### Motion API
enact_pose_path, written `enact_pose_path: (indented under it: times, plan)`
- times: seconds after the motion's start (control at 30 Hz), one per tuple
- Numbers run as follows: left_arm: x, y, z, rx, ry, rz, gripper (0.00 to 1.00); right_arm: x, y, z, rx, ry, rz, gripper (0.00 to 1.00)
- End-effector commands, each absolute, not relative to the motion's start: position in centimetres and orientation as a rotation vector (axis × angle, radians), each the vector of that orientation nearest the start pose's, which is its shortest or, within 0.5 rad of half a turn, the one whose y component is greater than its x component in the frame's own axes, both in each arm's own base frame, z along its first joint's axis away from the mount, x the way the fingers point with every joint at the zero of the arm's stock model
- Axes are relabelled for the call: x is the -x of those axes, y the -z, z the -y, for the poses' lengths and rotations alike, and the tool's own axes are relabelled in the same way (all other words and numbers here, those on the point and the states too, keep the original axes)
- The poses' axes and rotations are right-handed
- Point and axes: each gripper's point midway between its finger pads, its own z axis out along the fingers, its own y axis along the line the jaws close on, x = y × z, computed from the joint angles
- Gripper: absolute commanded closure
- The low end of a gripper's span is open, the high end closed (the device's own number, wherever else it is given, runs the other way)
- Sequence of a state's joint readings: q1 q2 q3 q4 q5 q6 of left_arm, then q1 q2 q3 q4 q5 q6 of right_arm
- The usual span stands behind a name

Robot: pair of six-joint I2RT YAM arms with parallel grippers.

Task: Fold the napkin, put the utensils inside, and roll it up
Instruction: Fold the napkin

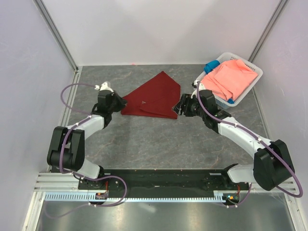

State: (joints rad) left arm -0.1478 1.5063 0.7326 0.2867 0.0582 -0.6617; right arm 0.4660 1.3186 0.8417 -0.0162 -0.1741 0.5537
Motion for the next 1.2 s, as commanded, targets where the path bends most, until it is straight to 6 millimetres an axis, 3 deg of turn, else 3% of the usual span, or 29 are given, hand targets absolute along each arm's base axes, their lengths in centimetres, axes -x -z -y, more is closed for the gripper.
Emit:
enact_pose_path:
  times: [0.0, 0.2, 0.4, 0.63, 0.87, 1.17]
  plan:
    - [-42.5, -14.3, 15.4, 0.229, 0.643, -1.961, 0.98, -33.1, -17.4, -22.0, 0.005, -0.786, -2.111, 0.34]
    - [-42.3, -15.6, 22.7, 0.016, 0.759, -1.941, 0.98, -32.9, -17.4, -21.5, 0.005, -0.766, -2.102, 0.34]
    - [-41.9, -15.7, 27.9, -0.163, 0.823, -1.931, 0.98, -32.3, -16.5, -21.1, 0.006, -0.747, -2.132, 0.34]
    - [-41.6, -16.2, 31.5, -0.285, 0.875, -1.906, 0.98, -32.2, -16.0, -20.9, 0.006, -0.732, -2.141, 0.33]
    - [-41.0, -15.3, 34.3, -0.412, 0.909, -1.918, 0.98, -32.3, -16.0, -20.6, -0.002, -0.715, -2.141, 0.33]
    - [-40.4, -12.0, 35.9, -0.500, 0.886, -2.001, 0.98, -32.2, -16.0, -20.4, -0.006, -0.707, -2.141, 0.33]
